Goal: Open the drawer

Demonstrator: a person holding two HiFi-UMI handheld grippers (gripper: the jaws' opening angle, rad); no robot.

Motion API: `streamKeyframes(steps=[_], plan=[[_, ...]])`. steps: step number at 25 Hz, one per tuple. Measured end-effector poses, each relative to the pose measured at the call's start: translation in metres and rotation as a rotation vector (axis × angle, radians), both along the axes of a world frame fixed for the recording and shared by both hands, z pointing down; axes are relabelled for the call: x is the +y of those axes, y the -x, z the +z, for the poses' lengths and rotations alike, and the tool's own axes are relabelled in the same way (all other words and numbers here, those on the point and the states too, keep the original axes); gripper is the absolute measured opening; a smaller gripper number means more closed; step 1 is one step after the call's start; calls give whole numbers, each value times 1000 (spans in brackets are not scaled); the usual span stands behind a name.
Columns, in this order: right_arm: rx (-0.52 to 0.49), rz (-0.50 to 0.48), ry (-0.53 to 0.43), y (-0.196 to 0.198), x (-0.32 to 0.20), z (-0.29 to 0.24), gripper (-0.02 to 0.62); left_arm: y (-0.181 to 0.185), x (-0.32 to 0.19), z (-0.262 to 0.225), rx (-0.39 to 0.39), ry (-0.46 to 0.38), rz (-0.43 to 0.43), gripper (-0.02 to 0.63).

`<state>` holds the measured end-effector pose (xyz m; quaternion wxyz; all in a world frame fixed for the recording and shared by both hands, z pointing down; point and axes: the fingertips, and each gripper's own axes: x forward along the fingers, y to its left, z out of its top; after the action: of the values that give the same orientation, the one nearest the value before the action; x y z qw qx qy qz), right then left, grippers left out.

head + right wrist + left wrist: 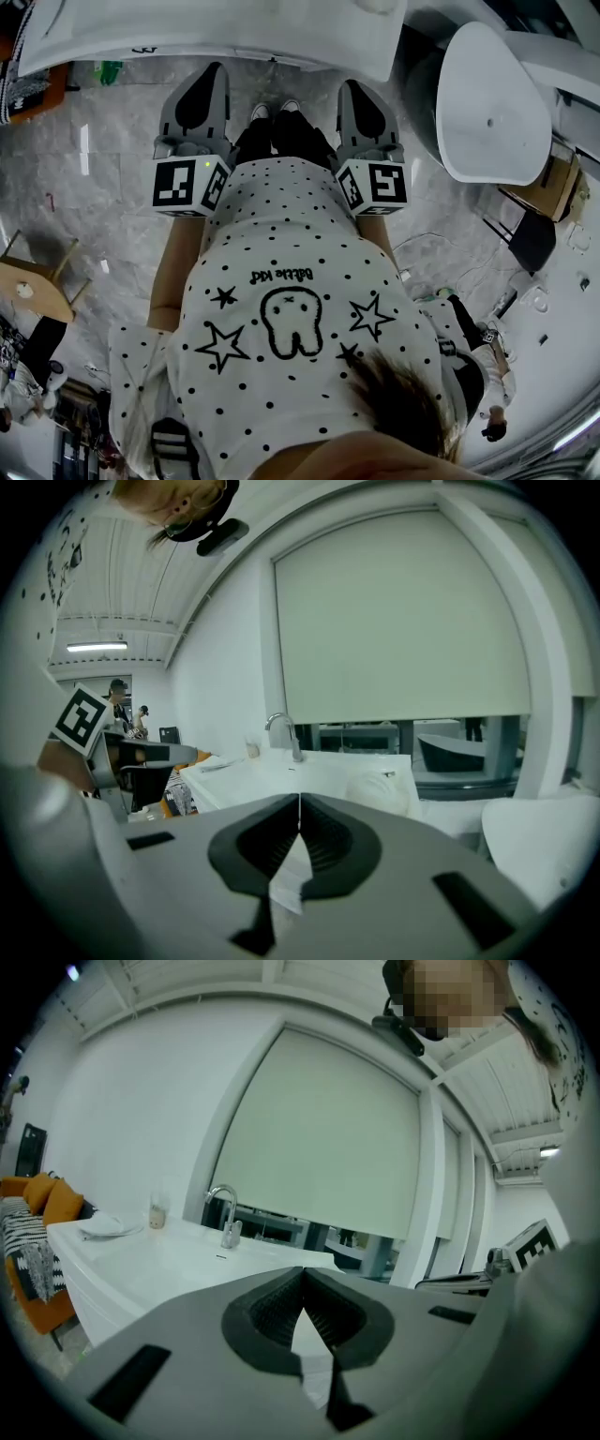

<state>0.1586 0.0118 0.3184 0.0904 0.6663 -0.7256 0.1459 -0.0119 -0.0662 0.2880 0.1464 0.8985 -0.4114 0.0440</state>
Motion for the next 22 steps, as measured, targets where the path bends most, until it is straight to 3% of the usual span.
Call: streamKeyframes(steps=[15, 22], plan=[[33, -28, -40, -2, -13, -12, 14, 13, -16, -14, 28, -58, -64, 5], [40, -35, -44, -1, -12, -12, 14, 8, -11, -9, 45, -44, -58, 5]])
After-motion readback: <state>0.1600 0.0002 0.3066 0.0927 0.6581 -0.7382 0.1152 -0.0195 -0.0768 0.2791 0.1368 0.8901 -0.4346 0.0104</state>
